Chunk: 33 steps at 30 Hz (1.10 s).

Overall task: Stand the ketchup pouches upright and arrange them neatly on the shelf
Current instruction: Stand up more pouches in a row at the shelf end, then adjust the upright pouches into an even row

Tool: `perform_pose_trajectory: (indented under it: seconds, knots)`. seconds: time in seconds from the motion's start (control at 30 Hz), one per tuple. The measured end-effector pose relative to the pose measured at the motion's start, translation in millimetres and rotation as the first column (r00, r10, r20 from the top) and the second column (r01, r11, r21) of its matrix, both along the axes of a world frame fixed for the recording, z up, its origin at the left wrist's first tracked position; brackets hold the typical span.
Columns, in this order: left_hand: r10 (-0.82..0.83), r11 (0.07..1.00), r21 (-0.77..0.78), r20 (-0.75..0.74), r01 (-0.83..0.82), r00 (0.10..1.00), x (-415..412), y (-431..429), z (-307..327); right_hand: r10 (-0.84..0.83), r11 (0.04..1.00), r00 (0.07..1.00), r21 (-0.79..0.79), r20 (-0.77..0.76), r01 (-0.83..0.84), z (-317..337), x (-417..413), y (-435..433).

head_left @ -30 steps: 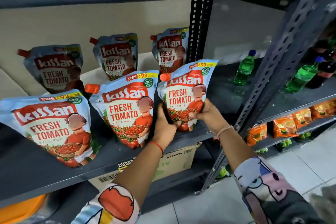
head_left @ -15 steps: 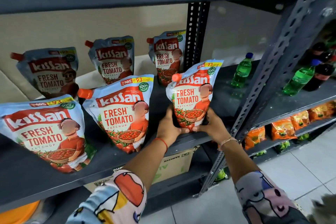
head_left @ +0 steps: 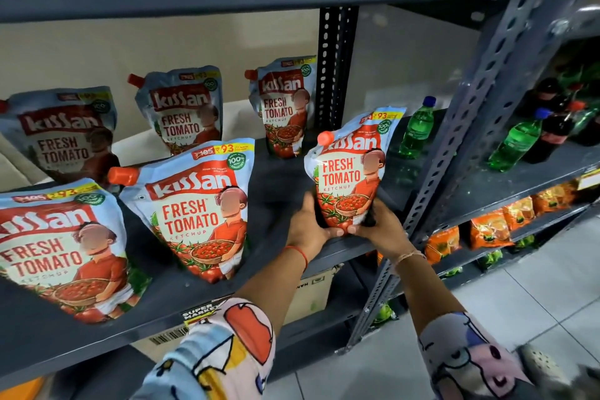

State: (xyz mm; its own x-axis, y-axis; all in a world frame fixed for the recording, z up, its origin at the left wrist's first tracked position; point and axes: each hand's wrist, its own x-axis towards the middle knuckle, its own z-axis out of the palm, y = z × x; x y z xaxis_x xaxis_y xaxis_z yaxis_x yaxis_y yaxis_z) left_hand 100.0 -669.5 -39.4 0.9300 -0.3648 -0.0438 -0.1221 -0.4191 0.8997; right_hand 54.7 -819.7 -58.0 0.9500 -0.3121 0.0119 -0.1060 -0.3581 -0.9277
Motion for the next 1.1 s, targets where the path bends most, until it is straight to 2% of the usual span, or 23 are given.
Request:
perform_pose_trajectory:
  seconds: [0.07,0.13,0.2,0.23,0.27,0.33,0.4,0.47,0.53,0.6,0.77,1.1]
  knots:
    - [0.004,1.000,-0.011,-0.023,-0.005,1.000,-1,1,0,-0.012,1.000,1.000,0.019,-0.004,0.012,3,-5,3]
    - [0.056,0.997,-0.047,-0.019,-0.057,0.998,-9,9,0,-0.111,0.993,0.992,0.039,0.064,0.109,6,-17,17]
    - [0.112,0.988,-0.108,0.008,-0.110,0.994,-31,31,-1,-0.326,0.945,0.925,0.033,0.196,0.326,6,-36,44]
    - [0.138,0.983,-0.130,0.036,-0.133,0.990,-47,49,-4,-0.380,0.918,0.881,0.000,0.282,0.396,6,-47,64]
    - [0.170,0.976,-0.149,0.075,-0.157,0.983,-63,67,-7,-0.361,0.912,0.861,-0.055,0.358,0.406,5,-55,83]
    - [0.296,0.945,-0.190,0.139,-0.268,0.945,-90,107,-16,-0.174,0.959,0.898,-0.138,0.404,0.248,1,-59,117]
    - [0.486,0.867,-0.217,0.162,-0.449,0.859,-100,140,-26,0.012,0.994,0.951,-0.103,0.310,0.021,0,-47,139]
    - [0.610,0.786,-0.210,0.116,-0.581,0.784,-91,163,-29,0.177,0.984,0.968,-0.068,0.181,-0.167,4,-27,154]
    - [0.592,0.801,-0.175,0.085,-0.573,0.802,-74,176,-29,0.329,0.944,0.942,-0.041,0.072,-0.326,8,-9,166]
    - [0.488,0.869,-0.147,0.102,-0.472,0.867,-55,186,-27,0.418,0.908,0.908,0.019,0.020,-0.419,10,5,175]
    - [0.343,0.924,-0.192,0.037,-0.330,0.939,-31,187,-10,0.381,0.925,0.924,0.014,-0.038,-0.380,8,17,182]
    - [0.260,0.955,-0.174,0.094,-0.241,0.961,-26,177,-19,0.340,0.940,0.937,0.006,-0.077,-0.341,13,14,166]
